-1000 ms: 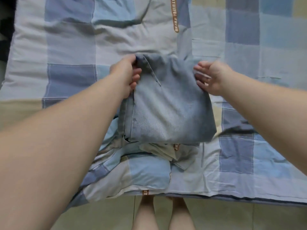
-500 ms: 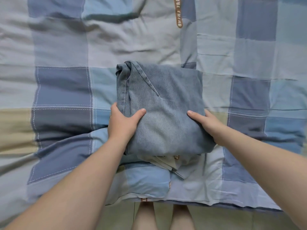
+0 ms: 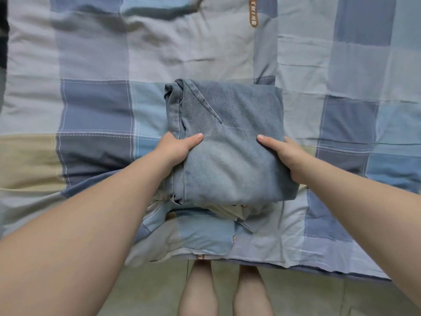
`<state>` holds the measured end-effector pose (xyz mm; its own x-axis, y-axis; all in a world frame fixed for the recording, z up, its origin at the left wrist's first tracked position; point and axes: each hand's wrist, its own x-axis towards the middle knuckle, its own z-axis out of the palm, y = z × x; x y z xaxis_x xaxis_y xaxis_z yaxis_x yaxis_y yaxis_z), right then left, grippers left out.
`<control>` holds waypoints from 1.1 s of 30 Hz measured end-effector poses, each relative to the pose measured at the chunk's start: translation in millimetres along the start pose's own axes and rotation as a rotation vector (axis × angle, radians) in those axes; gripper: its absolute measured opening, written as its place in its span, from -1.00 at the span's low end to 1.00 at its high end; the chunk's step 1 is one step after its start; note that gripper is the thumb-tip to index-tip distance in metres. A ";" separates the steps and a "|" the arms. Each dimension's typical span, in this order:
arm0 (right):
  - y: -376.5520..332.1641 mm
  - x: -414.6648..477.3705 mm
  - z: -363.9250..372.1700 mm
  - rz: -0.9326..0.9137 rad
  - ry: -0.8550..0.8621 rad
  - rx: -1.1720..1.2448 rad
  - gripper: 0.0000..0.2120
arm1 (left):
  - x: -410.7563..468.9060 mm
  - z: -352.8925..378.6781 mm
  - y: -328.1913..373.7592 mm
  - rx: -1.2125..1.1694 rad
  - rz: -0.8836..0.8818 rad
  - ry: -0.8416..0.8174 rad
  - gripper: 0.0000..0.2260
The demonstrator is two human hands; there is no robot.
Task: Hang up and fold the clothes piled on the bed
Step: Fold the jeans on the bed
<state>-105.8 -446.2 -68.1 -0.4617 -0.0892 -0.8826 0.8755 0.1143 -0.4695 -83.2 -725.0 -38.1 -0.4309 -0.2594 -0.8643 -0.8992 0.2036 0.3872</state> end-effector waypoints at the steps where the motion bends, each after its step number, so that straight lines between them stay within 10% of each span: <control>1: 1.5 -2.5 -0.7 -0.001 0.005 -0.004 -0.67 | -4.0 0.1 -1.2 -0.001 -0.060 -0.019 -0.32; 7: 15.0 -27.8 -5.6 0.086 0.032 -0.118 -0.24 | -38.5 -0.9 -25.5 -0.122 -0.399 -0.320 -0.56; 22: 70.2 -198.4 14.6 0.445 -0.093 -0.090 -0.38 | -174.8 -40.5 -101.3 0.011 -0.638 -0.487 -0.57; 33: 116.0 -410.3 18.5 0.060 0.302 0.359 -0.50 | -307.1 -34.8 -95.3 0.099 -0.116 -0.370 -0.48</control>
<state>187.9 -414.6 240.1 -0.3831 0.2050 -0.9006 0.8713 -0.2436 -0.4261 132.1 -697.6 201.6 -0.2548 0.0676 -0.9646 -0.9209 0.2873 0.2634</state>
